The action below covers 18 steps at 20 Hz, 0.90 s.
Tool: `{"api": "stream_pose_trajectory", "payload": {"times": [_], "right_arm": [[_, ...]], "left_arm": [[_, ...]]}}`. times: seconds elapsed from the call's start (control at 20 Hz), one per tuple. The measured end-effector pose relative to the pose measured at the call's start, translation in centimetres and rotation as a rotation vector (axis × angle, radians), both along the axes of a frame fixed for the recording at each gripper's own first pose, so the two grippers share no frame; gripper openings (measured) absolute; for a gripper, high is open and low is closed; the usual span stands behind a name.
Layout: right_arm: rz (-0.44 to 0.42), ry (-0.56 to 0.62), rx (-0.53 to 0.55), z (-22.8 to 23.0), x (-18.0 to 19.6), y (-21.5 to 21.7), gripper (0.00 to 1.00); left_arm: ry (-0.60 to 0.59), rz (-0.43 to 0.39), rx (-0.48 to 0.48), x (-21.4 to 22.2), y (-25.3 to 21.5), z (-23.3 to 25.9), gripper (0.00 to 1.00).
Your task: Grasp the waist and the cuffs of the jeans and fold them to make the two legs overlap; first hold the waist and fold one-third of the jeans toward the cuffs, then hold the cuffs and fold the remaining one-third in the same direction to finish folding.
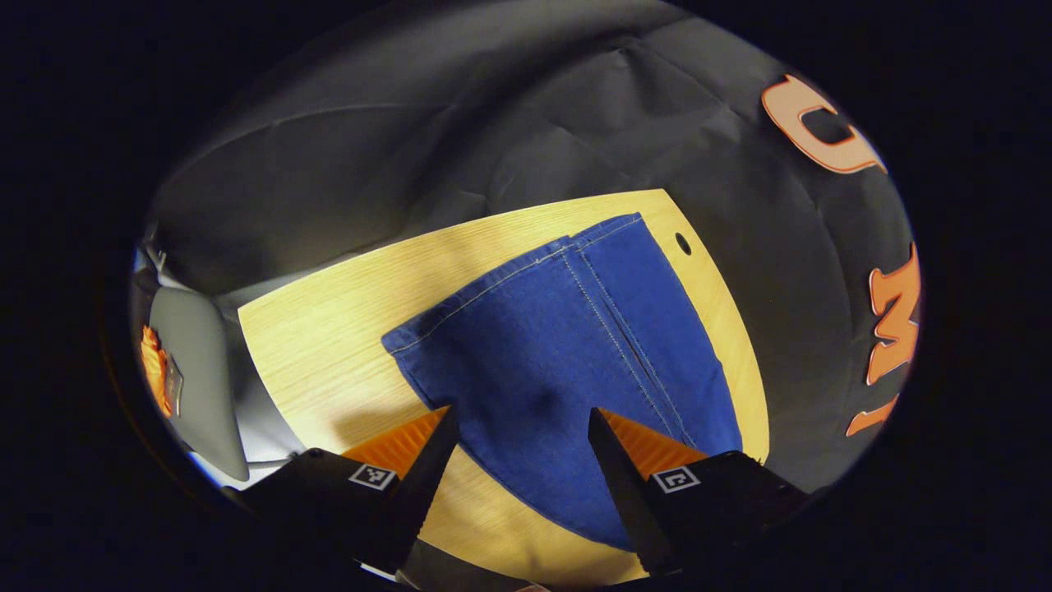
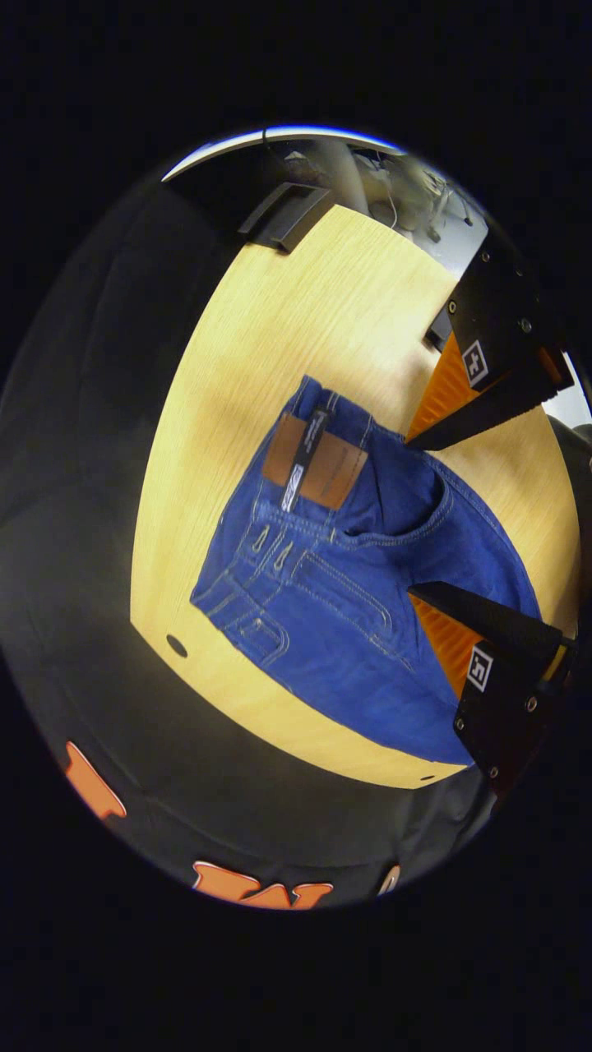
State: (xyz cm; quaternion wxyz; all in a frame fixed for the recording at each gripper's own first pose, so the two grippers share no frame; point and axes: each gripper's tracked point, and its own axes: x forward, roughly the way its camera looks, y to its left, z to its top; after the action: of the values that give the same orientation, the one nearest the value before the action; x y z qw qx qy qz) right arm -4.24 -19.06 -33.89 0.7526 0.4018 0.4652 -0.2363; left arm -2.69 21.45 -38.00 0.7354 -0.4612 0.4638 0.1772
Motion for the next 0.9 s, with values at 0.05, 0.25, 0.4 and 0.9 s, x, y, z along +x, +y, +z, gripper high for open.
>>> {"api": "stream_pose_trajectory", "payload": {"times": [0.05, 0.25, 0.4, 0.9], "right_arm": [[0.004, 0.012, -0.002, -0.4, -0.2, -0.2, 0.99], [-0.022, 0.025, 0.042, -1.6, 0.2, -0.4, 0.98], [-0.044, 0.014, 0.073, -1.7, 1.4, -0.5, 0.97], [-0.082, 0.013, 0.123, -2.9, 2.6, -0.1, 0.34]], "left_arm": [[0.010, 0.015, -0.016, -0.3, 0.2, -0.1, 0.97], [0.009, 0.073, -0.076, -1.1, 1.1, -1.3, 0.97], [-0.064, 0.149, -0.133, 1.0, 1.8, -1.2, 0.94], [-0.111, 0.177, -0.190, 4.2, 1.4, -3.7, 0.04]]}}
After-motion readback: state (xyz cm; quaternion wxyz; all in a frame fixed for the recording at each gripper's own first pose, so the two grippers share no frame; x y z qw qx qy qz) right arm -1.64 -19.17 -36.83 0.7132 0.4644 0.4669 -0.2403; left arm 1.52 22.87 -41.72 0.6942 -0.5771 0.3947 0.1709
